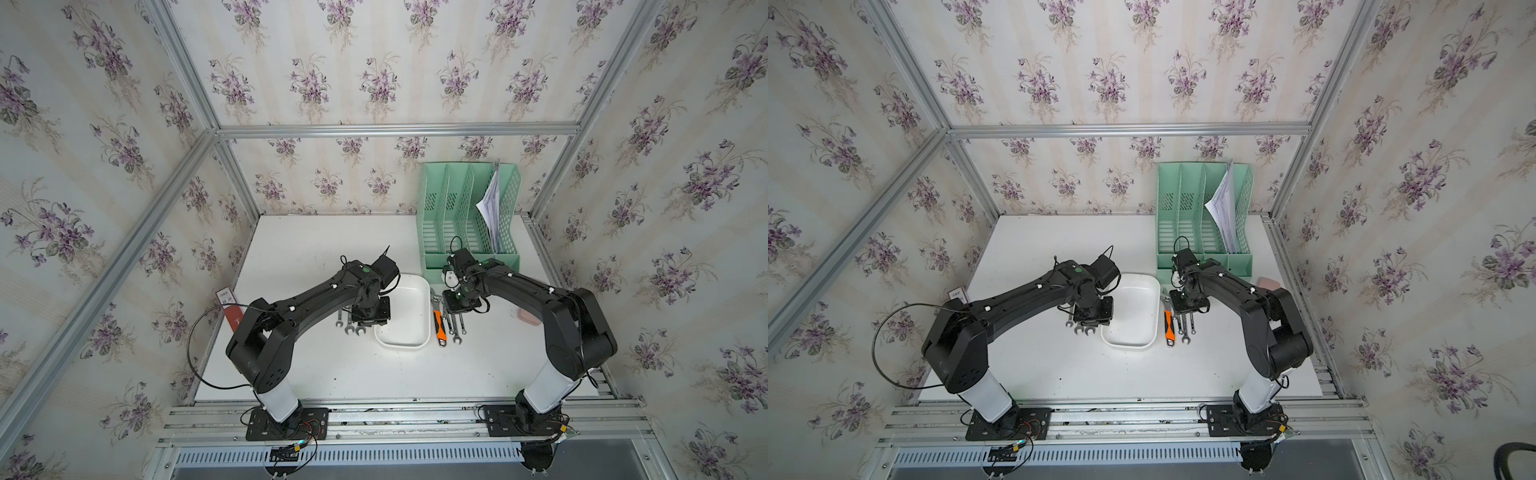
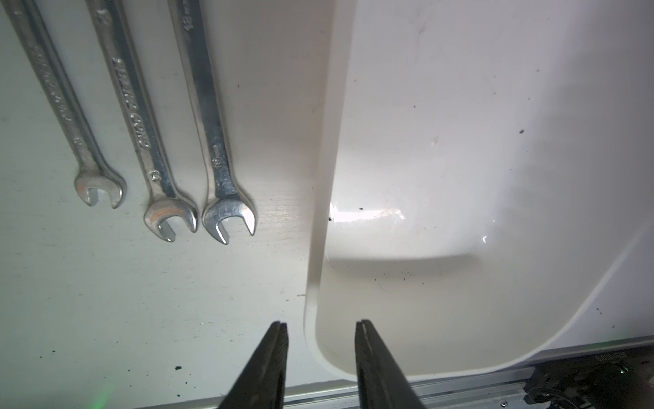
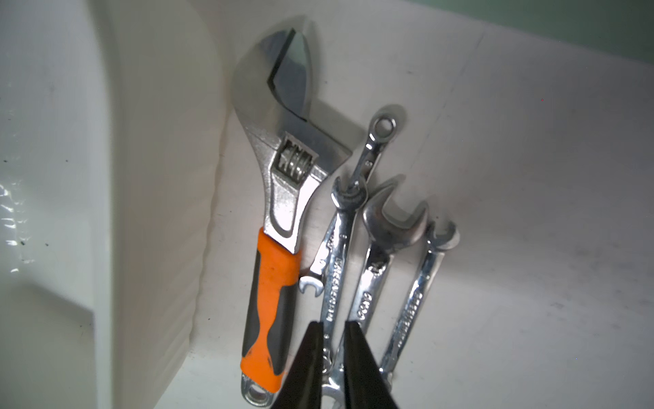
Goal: Take out the wrench from the storage box
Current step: Adjust the wrench at the center of the board.
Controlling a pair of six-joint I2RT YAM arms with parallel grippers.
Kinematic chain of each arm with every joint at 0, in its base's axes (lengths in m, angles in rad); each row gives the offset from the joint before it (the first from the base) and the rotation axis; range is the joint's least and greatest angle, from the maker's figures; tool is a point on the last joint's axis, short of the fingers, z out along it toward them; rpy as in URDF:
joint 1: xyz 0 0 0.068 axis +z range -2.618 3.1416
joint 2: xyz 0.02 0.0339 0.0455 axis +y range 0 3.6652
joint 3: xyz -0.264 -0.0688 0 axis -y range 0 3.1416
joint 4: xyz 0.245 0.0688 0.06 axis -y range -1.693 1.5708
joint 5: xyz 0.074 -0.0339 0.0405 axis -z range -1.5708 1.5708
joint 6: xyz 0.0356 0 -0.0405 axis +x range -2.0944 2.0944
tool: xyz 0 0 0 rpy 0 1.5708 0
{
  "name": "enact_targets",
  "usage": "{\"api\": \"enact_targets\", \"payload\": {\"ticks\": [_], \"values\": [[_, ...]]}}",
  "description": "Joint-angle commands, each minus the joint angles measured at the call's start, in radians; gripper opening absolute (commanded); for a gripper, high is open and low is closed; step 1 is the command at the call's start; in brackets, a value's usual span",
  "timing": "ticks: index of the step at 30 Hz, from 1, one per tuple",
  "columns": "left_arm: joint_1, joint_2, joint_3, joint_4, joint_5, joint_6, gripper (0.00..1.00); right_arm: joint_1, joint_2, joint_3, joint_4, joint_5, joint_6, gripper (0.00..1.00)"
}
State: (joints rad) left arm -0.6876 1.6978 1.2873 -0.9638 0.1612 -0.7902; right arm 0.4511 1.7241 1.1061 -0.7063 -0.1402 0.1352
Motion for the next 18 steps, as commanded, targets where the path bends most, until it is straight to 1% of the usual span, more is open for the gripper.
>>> {"api": "enact_targets", "payload": {"ticks": [1,8,13,18], "values": [[0.002,-0.009,-0.01,-0.005,-0.006,0.011,0.38,0.006,0.029,-0.009,0.043,-0.001,0.018,0.18],[0.006,-0.02,-0.032,0.003,-0.002,0.008,0.38,0.014,0.073,-0.014,0.05,0.048,0.024,0.15],[0.013,-0.03,-0.046,0.007,0.004,0.007,0.38,0.015,0.088,-0.018,0.035,0.115,0.038,0.13],[0.019,-0.038,-0.053,0.011,0.004,0.005,0.38,0.015,0.089,-0.032,0.035,0.134,0.045,0.12]]}}
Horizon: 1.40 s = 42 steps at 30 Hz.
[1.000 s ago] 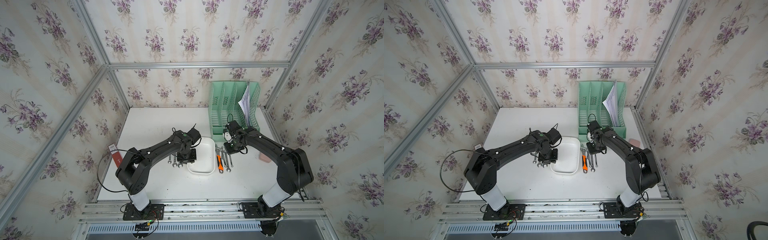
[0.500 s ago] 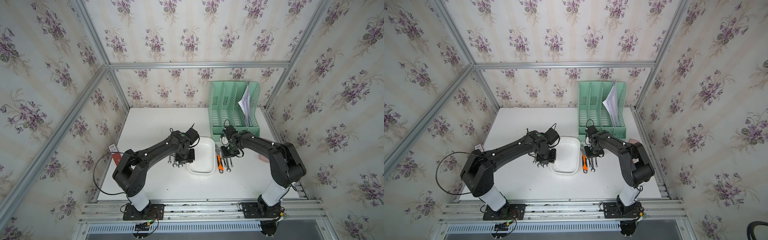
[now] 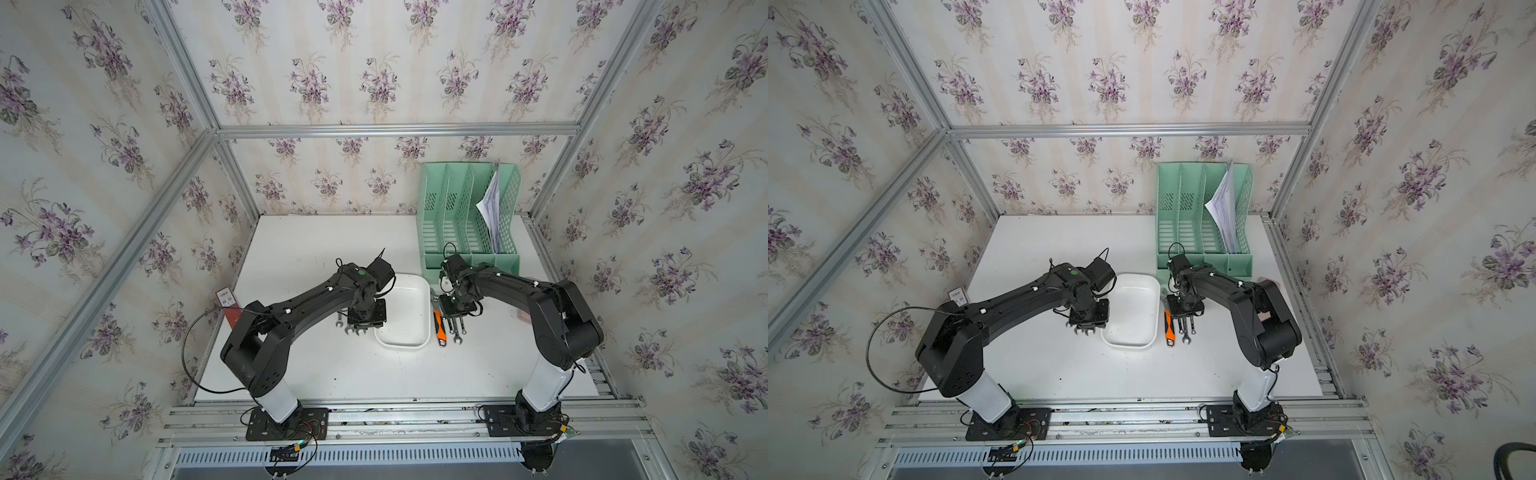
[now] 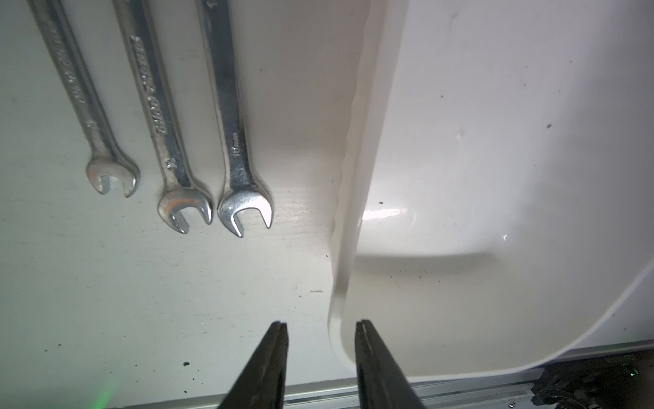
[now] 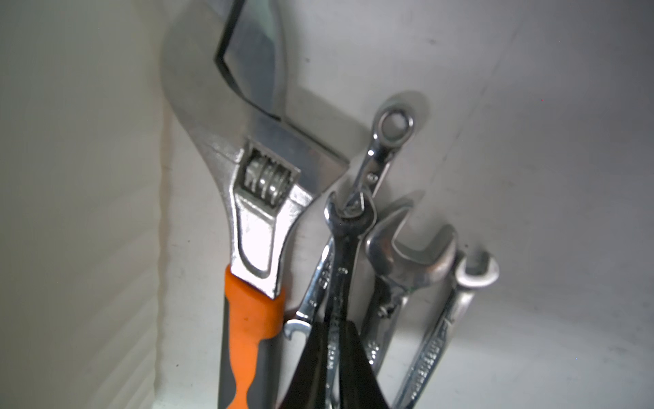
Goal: Take out the wrench from the storage box
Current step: Adjust the wrench at the center of the board, then reset both arms
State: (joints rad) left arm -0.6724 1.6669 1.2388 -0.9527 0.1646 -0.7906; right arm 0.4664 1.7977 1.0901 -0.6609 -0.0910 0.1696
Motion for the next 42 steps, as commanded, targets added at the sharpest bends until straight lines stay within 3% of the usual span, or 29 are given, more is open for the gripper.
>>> {"api": "enact_targets", "payload": {"ticks": [1,21,30,37,42], "values": [[0.004,-0.007,-0.005,-0.003,0.001,0.006,0.38,-0.001,0.015,-0.018,-0.009,0.089,0.014,0.12],[0.007,-0.042,0.0,-0.019,-0.002,-0.004,0.39,-0.021,-0.079,-0.089,-0.009,0.078,0.051,0.13],[0.011,-0.069,0.028,-0.039,-0.04,0.004,0.39,-0.031,-0.194,-0.05,-0.043,0.038,0.052,0.16],[0.074,-0.098,0.136,-0.051,-0.191,0.074,0.4,-0.031,-0.225,0.025,-0.023,0.054,0.038,0.22],[0.095,-0.188,0.164,0.068,-0.477,0.177,0.48,-0.032,-0.287,0.044,0.113,0.104,0.002,0.32]]}}
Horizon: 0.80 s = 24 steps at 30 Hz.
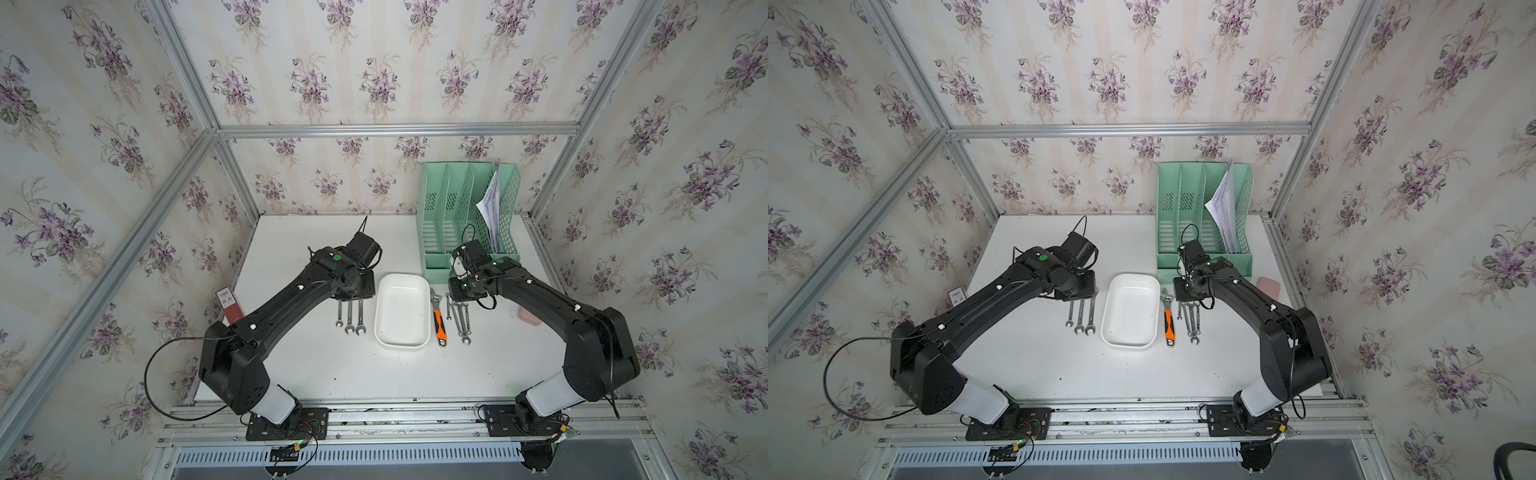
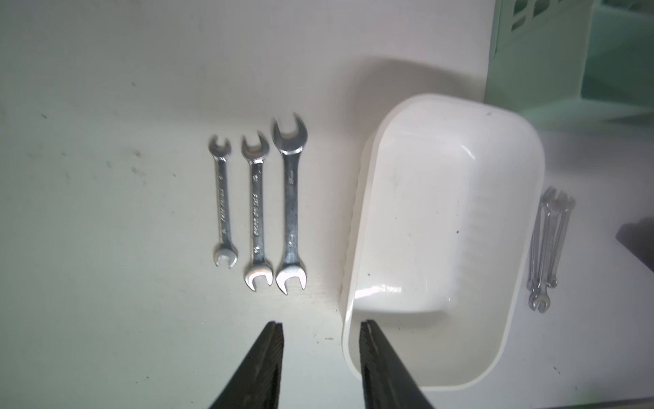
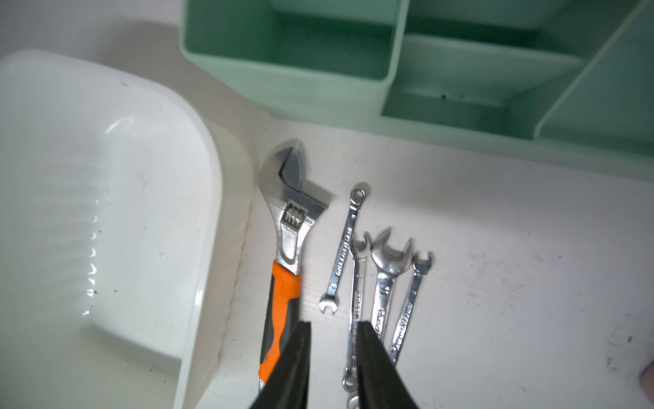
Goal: Take out the wrench from the storage box
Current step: Reset both arms
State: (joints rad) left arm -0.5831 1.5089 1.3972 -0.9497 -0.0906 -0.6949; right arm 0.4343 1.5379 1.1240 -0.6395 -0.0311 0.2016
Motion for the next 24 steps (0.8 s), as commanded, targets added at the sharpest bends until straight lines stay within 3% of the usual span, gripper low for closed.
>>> {"api": "enact_targets", "payload": {"ticks": [1,4,7,10,12,14,16,24], "values": [[0.009,-0.05,-0.003,0.103,-0.3,0.107,0.52,0.0,-0.046,0.008,0.125,0.072,-0.035,0.37],[0.021,-0.118,-0.083,0.24,-0.547,0.181,0.68,-0.002,-0.121,-0.065,0.295,0.191,-0.061,0.54],[0.048,-0.162,-0.215,0.44,-0.755,0.288,0.71,-0.015,-0.193,-0.169,0.467,0.316,-0.09,0.69],[0.109,-0.159,-0.368,0.697,-0.826,0.449,0.76,-0.05,-0.245,-0.271,0.615,0.444,-0.085,0.84],[0.17,-0.139,-0.419,0.734,-0.796,0.438,0.84,-0.076,-0.261,-0.341,0.722,0.519,-0.085,0.87],[0.23,-0.125,-0.466,0.752,-0.746,0.398,0.85,-0.122,-0.255,-0.423,0.849,0.553,-0.08,0.88],[0.262,-0.142,-0.558,0.876,-0.704,0.439,0.86,-0.16,-0.233,-0.497,0.982,0.56,-0.094,0.88],[0.396,-0.215,-0.85,1.294,-0.479,0.605,0.89,-0.243,-0.131,-0.722,1.446,0.473,-0.191,0.9]]}}
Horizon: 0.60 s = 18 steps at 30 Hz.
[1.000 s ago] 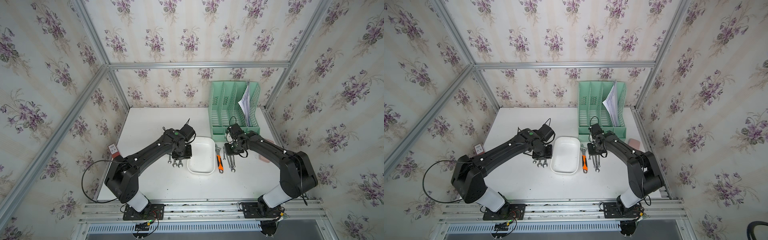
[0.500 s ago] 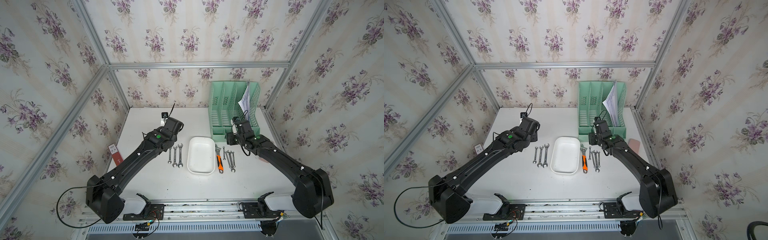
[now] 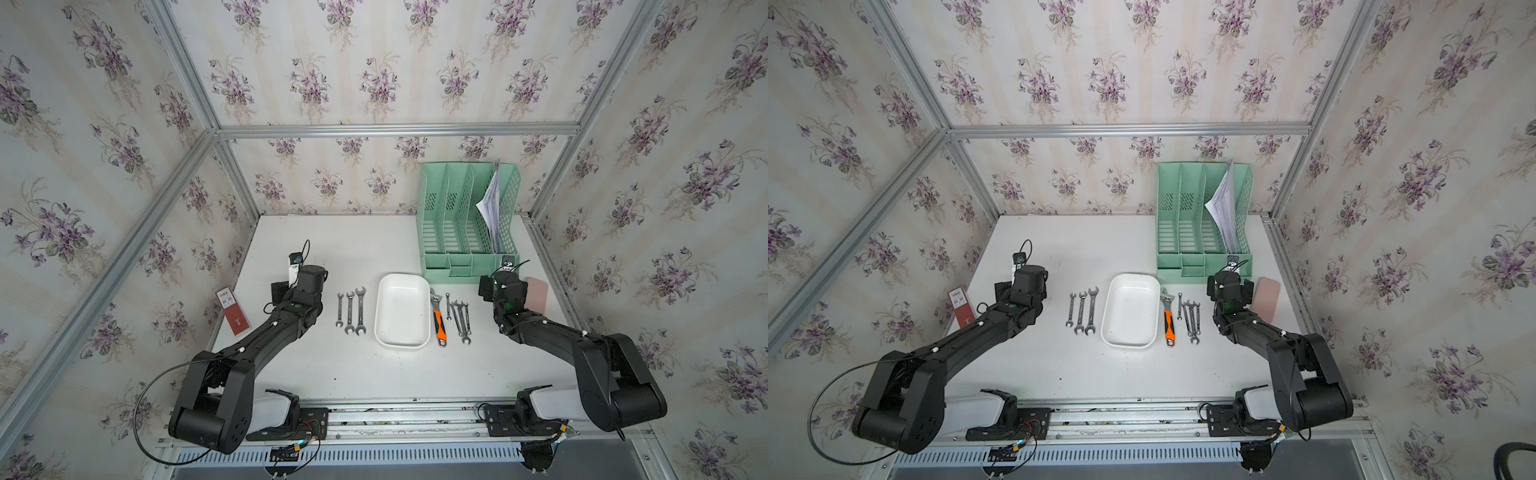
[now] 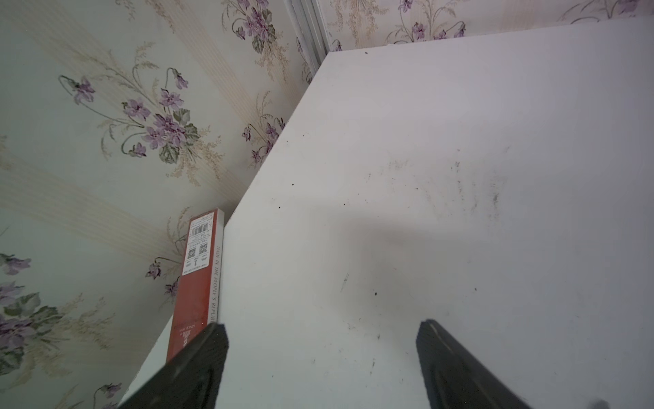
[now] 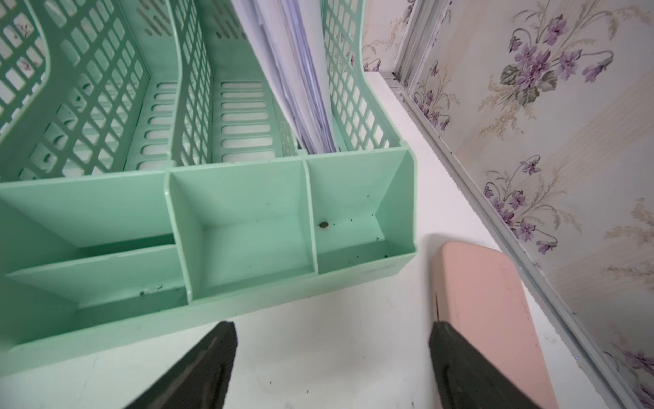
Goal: Take out the wrench from the storage box
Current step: Reset both arms
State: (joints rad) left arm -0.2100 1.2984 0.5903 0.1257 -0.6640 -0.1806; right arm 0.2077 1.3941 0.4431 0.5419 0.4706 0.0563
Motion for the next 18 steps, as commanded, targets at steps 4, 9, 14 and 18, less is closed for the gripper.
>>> {"api": "enact_targets", "payload": {"ticks": [4,9,14,18], "values": [[0.1,0.011,-0.166,0.441,0.241,0.128,0.9,-0.068,0.039,-0.161,0.529,-0.168,-0.067,0.91],[0.147,0.038,-0.237,0.607,0.408,0.178,0.92,-0.097,0.099,-0.222,0.7,-0.256,-0.07,0.94],[0.155,0.105,-0.249,0.692,0.469,0.187,0.94,-0.132,0.151,-0.232,0.774,-0.315,-0.057,1.0],[0.153,0.191,-0.204,0.686,0.577,0.249,0.99,-0.133,0.154,-0.233,0.767,-0.314,-0.056,1.0]]}}
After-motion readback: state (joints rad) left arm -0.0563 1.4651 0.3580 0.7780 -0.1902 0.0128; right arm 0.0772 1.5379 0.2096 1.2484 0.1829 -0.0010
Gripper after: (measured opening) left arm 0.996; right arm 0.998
